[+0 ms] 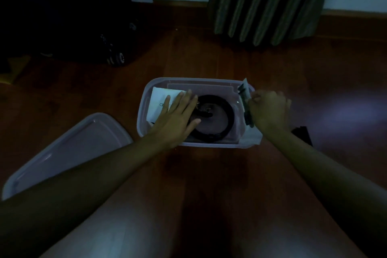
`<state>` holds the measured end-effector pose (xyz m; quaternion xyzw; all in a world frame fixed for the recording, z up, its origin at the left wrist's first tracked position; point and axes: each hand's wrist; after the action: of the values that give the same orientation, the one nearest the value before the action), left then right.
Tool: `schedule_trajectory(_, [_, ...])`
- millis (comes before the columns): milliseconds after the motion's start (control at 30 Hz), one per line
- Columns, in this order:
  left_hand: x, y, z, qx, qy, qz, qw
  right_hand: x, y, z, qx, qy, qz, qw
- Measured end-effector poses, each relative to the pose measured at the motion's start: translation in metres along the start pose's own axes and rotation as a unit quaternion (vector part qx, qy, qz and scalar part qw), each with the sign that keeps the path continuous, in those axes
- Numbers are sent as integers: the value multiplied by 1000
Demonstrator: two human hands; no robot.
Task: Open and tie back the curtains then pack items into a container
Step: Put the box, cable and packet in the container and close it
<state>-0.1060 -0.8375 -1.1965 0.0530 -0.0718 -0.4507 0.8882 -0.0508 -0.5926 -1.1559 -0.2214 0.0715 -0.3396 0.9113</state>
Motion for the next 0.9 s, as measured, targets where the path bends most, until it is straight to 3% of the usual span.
schedule_trajectory(133, [16, -10, -6, 47, 22, 7, 999, -2, 8, -24, 120, 4, 5, 993])
schedule_trajectory(267, [22, -12, -6, 27, 52, -39, 998, 3, 11, -36, 172, -35, 39, 984])
schedule_trajectory(400, [21, -13, -8, 20, 61, -49, 997, 4, 15, -33, 134, -14, 102, 986])
schedule_trajectory(500, [21, -13, -10, 32, 75, -40, 996, 3, 28, -28, 29, 17, 108, 994])
schedule_trajectory(567, [22, -13, -9, 37, 90, -31, 995, 6, 45, -21, -30, 43, 75, 996])
schedule_trajectory(733, [27, -15, -3, 19, 162, 8, 987, 15, 95, -3, -42, 52, -54, 996])
schedule_trajectory(900, [37, -27, -2, 11, 207, 153, 966, 26, 137, 0, 40, 37, -130, 990])
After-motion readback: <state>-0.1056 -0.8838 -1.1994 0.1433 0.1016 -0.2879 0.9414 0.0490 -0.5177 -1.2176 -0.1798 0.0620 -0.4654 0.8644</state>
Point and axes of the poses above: each hand's wrist, its own x-axis away from the middle knuckle, its own z-axis out of the back of the hand, y = z × x, and after that the axes turned 14 degrees about -z, right-handed
